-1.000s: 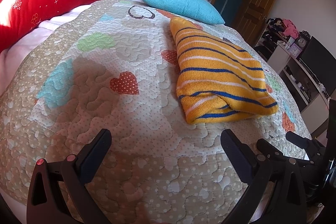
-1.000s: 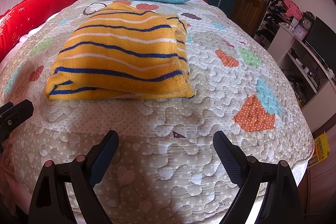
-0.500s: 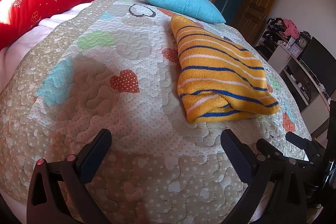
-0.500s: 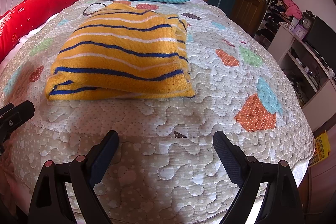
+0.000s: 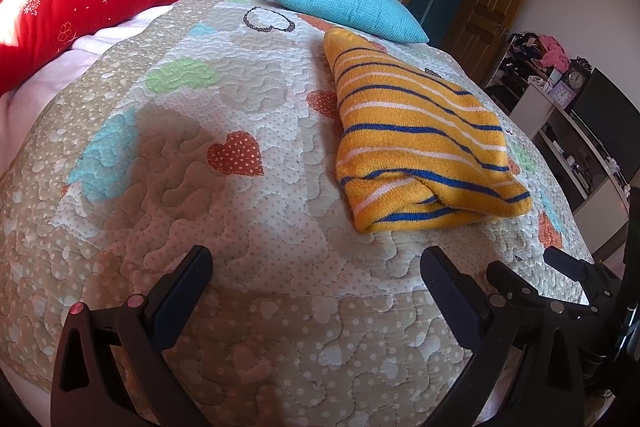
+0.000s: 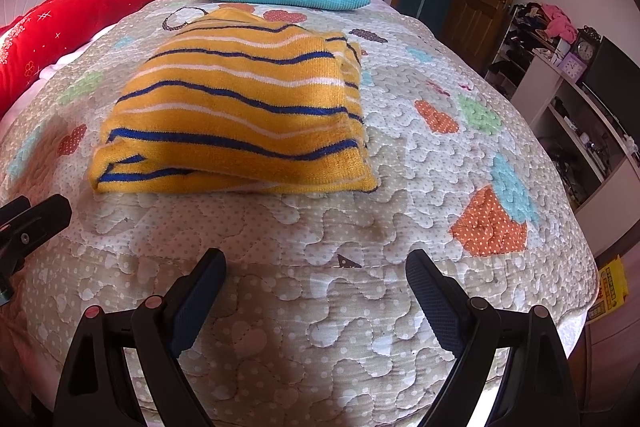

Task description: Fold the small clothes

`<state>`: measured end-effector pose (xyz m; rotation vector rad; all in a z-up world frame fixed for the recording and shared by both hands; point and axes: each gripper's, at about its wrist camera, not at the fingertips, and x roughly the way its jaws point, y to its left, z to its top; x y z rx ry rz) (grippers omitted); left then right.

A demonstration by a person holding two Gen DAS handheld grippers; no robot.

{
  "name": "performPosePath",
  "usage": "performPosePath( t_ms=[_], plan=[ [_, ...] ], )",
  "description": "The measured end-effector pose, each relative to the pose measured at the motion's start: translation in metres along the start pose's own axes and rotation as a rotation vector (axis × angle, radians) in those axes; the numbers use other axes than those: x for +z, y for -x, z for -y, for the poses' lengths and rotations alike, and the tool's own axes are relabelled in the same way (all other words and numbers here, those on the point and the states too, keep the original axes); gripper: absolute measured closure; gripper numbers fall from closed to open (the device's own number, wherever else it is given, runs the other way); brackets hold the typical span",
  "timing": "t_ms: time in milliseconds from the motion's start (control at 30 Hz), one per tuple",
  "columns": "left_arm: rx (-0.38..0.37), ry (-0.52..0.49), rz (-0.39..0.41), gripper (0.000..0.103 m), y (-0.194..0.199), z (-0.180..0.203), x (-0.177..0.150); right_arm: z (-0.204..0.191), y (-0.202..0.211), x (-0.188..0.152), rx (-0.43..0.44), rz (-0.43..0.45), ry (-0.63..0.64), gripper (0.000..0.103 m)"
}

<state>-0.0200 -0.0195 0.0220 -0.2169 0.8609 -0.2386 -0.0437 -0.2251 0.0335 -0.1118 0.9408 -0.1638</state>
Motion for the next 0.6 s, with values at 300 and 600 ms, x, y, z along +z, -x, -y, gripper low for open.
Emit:
performPosePath(
  t_ms=[300, 600],
  plan=[
    [-0.003, 0.001, -0.003, 0.000, -0.0009, 0.0007, -0.0004, -0.0021, 0.0003, 0.0010, 0.008, 0.003, 0.005, 0.009],
    [0.001, -0.012, -0.004, 0.000, -0.0012, 0.0035, -0.0017, -0.0032, -0.0010, 0.0007, 0.016, 0.001, 0.005, 0.009]
  ],
)
